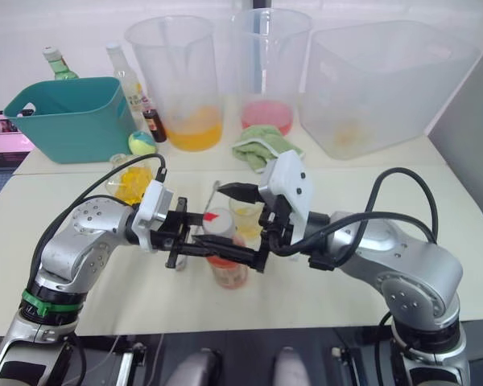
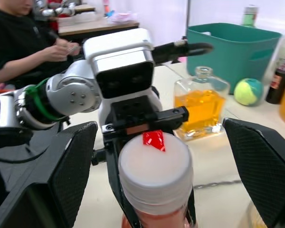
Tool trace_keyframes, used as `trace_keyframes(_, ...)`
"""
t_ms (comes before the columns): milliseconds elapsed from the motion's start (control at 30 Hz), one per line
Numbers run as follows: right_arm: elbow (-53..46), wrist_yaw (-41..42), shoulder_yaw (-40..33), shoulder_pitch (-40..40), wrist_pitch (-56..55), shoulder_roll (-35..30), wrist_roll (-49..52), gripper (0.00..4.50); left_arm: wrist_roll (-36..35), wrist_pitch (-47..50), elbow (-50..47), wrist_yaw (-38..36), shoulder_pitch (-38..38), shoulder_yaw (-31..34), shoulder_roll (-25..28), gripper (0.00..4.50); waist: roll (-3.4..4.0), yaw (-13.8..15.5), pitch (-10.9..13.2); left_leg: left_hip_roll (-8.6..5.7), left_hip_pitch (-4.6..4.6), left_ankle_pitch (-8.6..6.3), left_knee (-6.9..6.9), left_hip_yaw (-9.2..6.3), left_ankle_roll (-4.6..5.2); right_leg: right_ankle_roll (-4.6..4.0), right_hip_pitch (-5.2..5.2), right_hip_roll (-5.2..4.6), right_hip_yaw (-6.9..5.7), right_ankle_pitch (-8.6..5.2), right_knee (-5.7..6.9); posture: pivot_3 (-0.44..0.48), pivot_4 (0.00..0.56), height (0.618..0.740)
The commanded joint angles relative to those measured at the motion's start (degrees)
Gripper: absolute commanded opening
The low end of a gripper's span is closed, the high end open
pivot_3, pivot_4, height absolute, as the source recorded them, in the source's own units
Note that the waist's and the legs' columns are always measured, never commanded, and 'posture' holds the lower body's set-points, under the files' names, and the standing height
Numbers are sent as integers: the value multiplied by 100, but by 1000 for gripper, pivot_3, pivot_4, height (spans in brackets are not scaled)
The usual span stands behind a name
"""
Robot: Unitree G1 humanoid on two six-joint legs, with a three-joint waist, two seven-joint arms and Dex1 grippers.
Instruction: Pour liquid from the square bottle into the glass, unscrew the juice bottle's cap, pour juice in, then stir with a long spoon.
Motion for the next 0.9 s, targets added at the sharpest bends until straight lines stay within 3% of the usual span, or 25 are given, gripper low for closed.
trace_keyframes(33,-306,-326,-21,82,-72,45,129,4467,-9,6,-19,-130,23,-167,-24,1312,0,-2,0,0,1,0,0,0,0,0,1,0,0,0,-1,0,150,738)
trace_keyframes(267,-412,-529,90,240,-161,16,100,4467,-29,6,-7,-180,29,-159,18,1312,0,-3,0,0,4,0,0,-2,0,0,9,0,-5,0,-3,0,150,738)
trace_keyframes(400,-431,-542,120,249,-187,-20,63,3400,-30,7,-5,-180,22,-155,18,1312,0,-7,0,1,7,0,0,-2,1,0,12,0,-5,0,-6,0,150,738)
trace_keyframes(533,-440,-541,139,215,-206,-50,24,1905,-30,6,-7,-178,23,-154,20,1312,0,-7,0,1,10,0,0,-3,1,1,18,1,-6,0,-8,0,150,738)
trace_keyframes(567,-437,-536,144,196,-211,-53,17,1708,-31,8,-10,-177,23,-154,22,1312,0,-7,0,1,11,0,0,-3,1,1,20,1,-7,0,-9,0,150,738)
trace_keyframes(767,-354,-407,200,69,-266,-55,1,1687,-21,7,-11,-166,15,-146,36,1312,0,-14,0,2,13,0,0,-4,1,1,23,2,-8,0,-10,0,150,738)
trace_keyframes(833,-248,-104,279,-44,-313,-117,-41,1687,-26,13,2,-171,0,-130,51,1312,0,-19,0,2,13,0,0,-4,1,1,24,2,-9,0,-11,0,150,738)
trace_keyframes(900,134,725,443,-225,-500,-260,-183,1687,-30,22,9,-175,-15,-111,69,1312,0,-25,0,2,15,0,1,-4,1,1,27,2,-10,0,-11,0,150,738)
